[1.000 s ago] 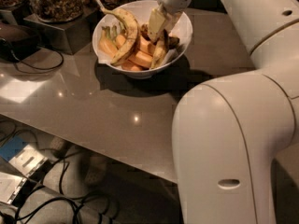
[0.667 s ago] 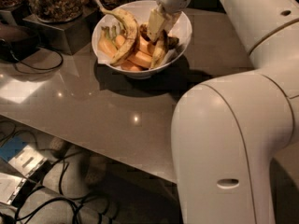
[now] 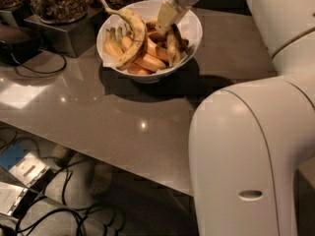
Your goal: Pick banana from white bowl
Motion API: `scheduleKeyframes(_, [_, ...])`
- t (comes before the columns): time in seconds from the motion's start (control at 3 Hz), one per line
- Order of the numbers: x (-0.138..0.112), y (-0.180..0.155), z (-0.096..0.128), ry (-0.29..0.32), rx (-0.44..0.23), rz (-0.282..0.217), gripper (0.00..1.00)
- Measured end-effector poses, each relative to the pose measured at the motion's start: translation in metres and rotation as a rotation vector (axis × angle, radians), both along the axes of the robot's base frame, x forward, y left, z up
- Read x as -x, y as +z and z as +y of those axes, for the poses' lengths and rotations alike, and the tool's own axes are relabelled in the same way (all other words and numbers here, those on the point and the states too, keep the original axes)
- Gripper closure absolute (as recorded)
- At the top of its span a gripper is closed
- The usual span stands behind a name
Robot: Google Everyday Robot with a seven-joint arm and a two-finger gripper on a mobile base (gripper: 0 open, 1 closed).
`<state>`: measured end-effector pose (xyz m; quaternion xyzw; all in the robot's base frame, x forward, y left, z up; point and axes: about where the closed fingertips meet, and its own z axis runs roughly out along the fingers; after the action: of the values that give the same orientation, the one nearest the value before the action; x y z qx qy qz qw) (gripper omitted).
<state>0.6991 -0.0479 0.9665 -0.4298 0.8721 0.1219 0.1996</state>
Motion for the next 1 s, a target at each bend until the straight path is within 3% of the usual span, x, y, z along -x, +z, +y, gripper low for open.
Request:
scheduleKeyframes(0.33, [0.007, 0.022, -0.008, 0.084, -0.026, -0.052, 1.00])
scheduleKeyframes(1.0, [0.004, 0.035, -0.006, 0.096, -0.045, -0.099, 1.00])
